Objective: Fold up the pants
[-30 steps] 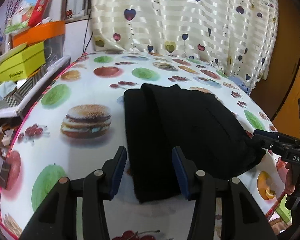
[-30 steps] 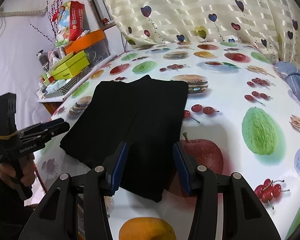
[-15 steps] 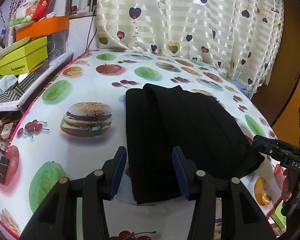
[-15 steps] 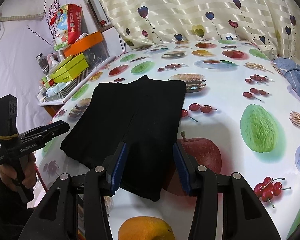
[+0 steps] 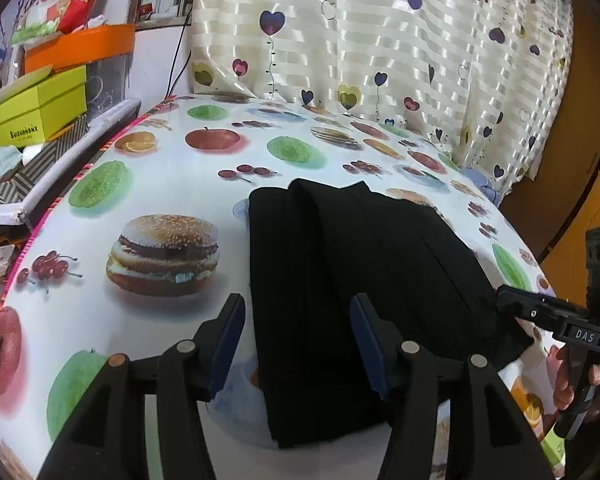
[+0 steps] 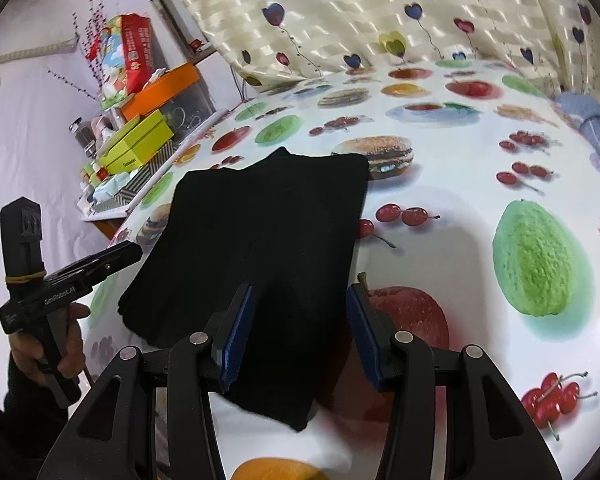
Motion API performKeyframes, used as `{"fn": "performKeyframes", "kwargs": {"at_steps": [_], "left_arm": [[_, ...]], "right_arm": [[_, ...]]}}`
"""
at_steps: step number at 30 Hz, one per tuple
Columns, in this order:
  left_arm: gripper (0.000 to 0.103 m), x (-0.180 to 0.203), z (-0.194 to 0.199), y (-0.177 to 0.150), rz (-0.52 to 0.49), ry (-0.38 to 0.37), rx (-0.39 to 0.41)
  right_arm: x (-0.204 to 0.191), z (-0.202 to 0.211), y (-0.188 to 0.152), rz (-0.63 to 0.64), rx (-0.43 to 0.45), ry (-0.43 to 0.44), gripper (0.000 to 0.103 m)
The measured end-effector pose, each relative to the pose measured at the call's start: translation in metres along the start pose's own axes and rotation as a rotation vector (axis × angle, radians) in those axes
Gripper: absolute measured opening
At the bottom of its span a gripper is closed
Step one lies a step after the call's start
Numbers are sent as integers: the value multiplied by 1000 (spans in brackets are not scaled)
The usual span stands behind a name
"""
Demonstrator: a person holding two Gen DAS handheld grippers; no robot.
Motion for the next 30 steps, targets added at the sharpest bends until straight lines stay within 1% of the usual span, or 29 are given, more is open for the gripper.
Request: {"fn": "performKeyframes", "kwargs": {"at_steps": [6, 10, 11, 16, 19, 20, 22, 23, 27, 28, 30], "left_arm": [[59, -14, -21, 4, 63, -28, -44], [59, -16, -34, 1, 82, -45, -83], [59, -15, -34, 1, 79, -47, -72], [59, -12, -38, 4, 70, -70, -79], [56, -12, -40, 6, 76, -89, -81], [47, -10, -41, 6, 66, -87, -90], [38, -7, -42, 5, 54, -87, -93], [33, -5, -42, 4, 55, -100, -97], [28, -4, -41, 5, 64, -102, -91], [28, -5, -41, 5, 66, -105, -90], [23, -6, -39, 7, 68, -102, -83]], "right_arm": [[12, -12, 3, -55, -26, 34, 49], [12, -17, 5, -63, -33, 55, 49], [12, -19, 7, -64, -34, 58, 49], [9, -28, 12, -66, -51, 73, 49], [5, -31, 13, -72, -63, 84, 50], [4, -31, 13, -70, -68, 88, 49], [4, -33, 12, -63, -79, 88, 44], [3, -33, 11, -63, -84, 86, 38], [7, -33, 12, -86, -81, 103, 22], [5, -31, 12, -80, -76, 105, 21], [3, -29, 13, -72, -67, 104, 17]]}}
Point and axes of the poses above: each gripper's, at about its wrist camera, not at the fingertips, and z roughly against the way its jaws point, x to its right, y to its top, the point moved 7 cm from there along -z, roughly the way its jaws point, and after that the axes turned 4 degrees about y, right-handed, at the moved point
